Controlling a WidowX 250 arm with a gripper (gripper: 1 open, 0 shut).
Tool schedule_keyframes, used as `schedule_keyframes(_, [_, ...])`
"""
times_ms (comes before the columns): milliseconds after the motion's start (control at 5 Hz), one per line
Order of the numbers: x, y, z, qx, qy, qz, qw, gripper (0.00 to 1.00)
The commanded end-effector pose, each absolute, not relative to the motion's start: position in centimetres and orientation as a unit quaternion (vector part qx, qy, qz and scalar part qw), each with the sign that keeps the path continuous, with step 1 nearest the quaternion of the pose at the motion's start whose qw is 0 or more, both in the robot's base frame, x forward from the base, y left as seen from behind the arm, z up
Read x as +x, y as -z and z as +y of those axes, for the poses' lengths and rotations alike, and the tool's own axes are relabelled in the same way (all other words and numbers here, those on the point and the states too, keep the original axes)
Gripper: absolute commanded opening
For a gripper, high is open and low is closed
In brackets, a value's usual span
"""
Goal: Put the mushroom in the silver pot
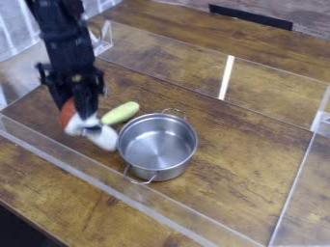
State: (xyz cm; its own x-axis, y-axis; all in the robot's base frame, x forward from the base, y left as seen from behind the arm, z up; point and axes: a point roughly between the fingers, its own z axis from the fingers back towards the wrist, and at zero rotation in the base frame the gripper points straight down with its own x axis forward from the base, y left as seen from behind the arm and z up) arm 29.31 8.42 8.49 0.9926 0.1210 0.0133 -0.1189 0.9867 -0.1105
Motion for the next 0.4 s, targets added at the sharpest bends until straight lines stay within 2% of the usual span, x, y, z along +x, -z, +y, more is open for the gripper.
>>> schedule_keyframes(0, [30.4,-13.0,6.5,-0.058,-0.059,-0.051,0.995,0.0])
schedule_keyframes(200, [30.9,-14.0,2.8,-0.07,-0.034,-0.056,0.995,0.0])
